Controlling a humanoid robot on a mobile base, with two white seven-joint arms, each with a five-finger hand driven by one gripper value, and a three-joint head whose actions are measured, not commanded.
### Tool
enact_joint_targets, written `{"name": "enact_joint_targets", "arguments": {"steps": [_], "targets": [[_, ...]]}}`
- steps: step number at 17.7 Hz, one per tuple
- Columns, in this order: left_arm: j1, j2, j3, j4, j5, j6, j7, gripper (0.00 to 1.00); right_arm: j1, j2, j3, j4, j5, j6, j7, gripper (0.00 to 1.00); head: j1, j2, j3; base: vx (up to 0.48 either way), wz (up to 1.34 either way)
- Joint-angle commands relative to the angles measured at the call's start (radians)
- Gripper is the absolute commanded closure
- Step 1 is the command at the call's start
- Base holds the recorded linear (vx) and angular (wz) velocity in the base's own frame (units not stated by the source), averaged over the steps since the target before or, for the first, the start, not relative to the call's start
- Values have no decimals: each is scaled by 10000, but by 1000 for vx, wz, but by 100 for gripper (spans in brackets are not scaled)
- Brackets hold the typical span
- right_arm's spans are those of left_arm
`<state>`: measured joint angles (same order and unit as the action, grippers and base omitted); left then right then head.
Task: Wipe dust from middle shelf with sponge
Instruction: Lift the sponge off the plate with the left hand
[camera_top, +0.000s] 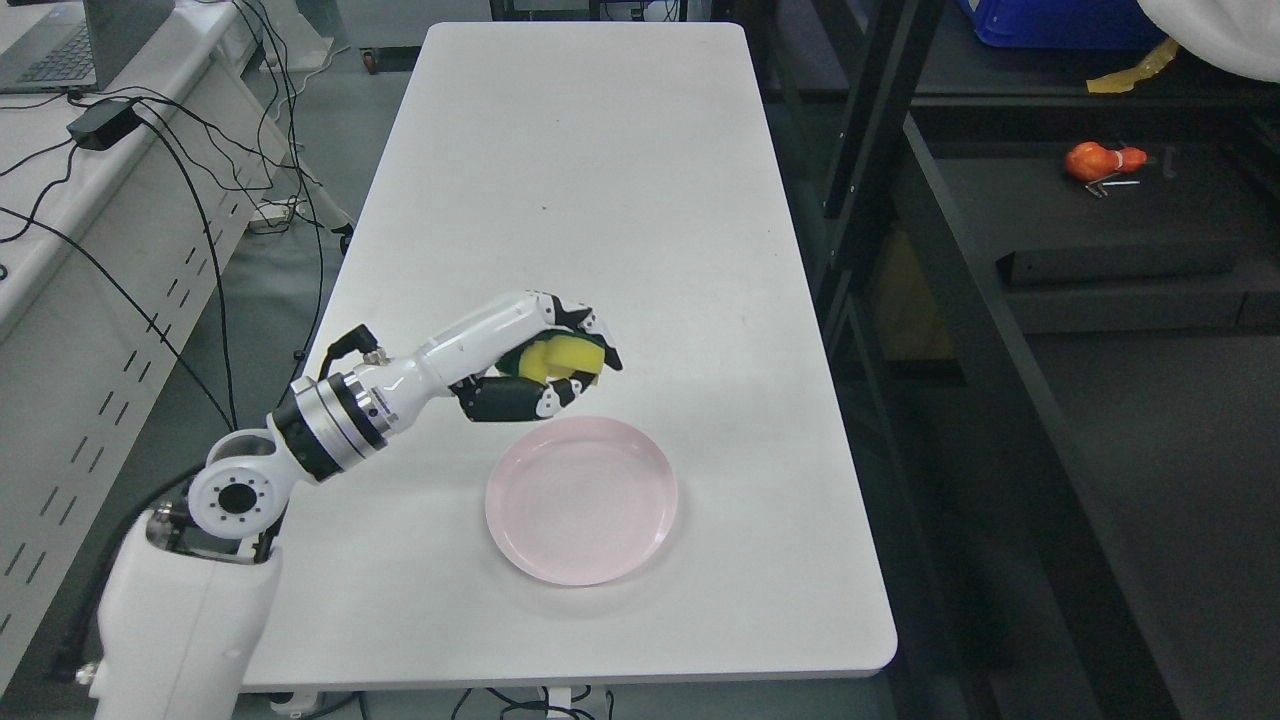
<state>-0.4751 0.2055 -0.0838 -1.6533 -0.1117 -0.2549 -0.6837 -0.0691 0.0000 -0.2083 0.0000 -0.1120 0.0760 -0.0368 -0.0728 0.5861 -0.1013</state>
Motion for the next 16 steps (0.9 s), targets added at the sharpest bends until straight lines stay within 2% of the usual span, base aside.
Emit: {"name": "enact_joint_targets", "arguments": {"steps": [1, 6, 16], "targets": [[820, -1881, 3553, 74, 3183, 1151, 1768, 97, 0, -175, 12, -175, 0, 7, 0, 0, 0, 0, 0, -125, -29], [1895, -1881, 3522, 104, 4475, 1551, 3307, 97, 0, -175, 12, -175, 0, 7, 0, 0, 0, 0, 0, -145, -11], [2526, -1881, 3339, 74, 4507, 984, 3263, 96, 0, -175, -3, -175, 0, 7, 0, 0, 0, 0, 0, -222, -63]]}}
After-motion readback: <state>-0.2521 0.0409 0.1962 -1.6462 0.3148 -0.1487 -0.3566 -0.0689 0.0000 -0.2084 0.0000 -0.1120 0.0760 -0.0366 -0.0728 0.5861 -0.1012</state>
